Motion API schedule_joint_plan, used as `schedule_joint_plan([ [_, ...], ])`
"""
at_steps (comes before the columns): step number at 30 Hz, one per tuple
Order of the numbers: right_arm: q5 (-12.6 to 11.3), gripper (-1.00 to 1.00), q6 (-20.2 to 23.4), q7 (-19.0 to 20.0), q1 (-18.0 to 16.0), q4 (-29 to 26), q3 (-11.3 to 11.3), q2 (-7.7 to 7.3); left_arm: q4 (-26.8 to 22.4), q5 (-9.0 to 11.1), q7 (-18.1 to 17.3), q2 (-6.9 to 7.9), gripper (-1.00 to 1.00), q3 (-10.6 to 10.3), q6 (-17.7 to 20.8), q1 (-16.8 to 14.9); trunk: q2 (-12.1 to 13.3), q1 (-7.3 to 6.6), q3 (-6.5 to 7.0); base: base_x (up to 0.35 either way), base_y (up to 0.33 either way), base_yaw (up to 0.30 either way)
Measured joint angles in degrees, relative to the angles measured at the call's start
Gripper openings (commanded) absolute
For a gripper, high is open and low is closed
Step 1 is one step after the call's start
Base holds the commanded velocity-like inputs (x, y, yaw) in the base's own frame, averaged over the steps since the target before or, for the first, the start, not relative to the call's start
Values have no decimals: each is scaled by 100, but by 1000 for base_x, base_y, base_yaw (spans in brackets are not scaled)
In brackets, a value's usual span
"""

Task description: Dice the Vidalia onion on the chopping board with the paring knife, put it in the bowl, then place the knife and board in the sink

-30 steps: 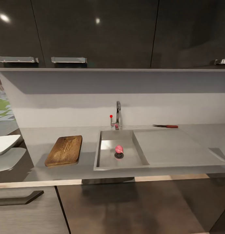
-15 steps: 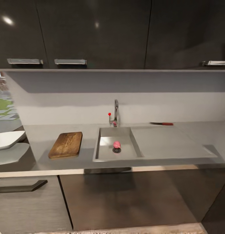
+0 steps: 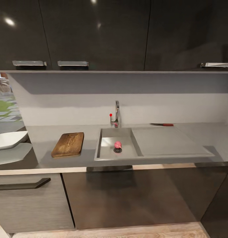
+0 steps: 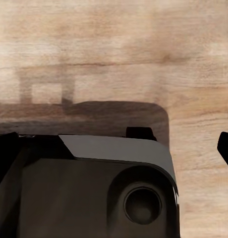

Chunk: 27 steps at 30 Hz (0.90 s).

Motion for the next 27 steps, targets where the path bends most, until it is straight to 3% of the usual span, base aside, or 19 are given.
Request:
schedule_joint_plan([
  [7,-1,100,-267,22,0,-179,8,-134,5,-19,-9,79,100,-6,9,0,0,0,0,0,0,0],
  [16,-34,100,-358,29,0,-184,6,-99,10,-47,-53,15,100,-30,-21,0,0,0,0,0,0,0],
  [17,-34,100,-360,27,0,-184,4,-97,-56,-49,-54,11,100,-22,-25,0,0,0,0,0,0,0],
  [22,-15,100,-376,31,0,-219,4,-95,-1398,-10,-38,6,100,-5,-11,-2,0,0,1,0,0,0],
  [27,-9,100,-378,25,0,-226,5,-94,-1487,-5,-47,16,100,-13,-22,0,0,0,0,0,0,0],
])
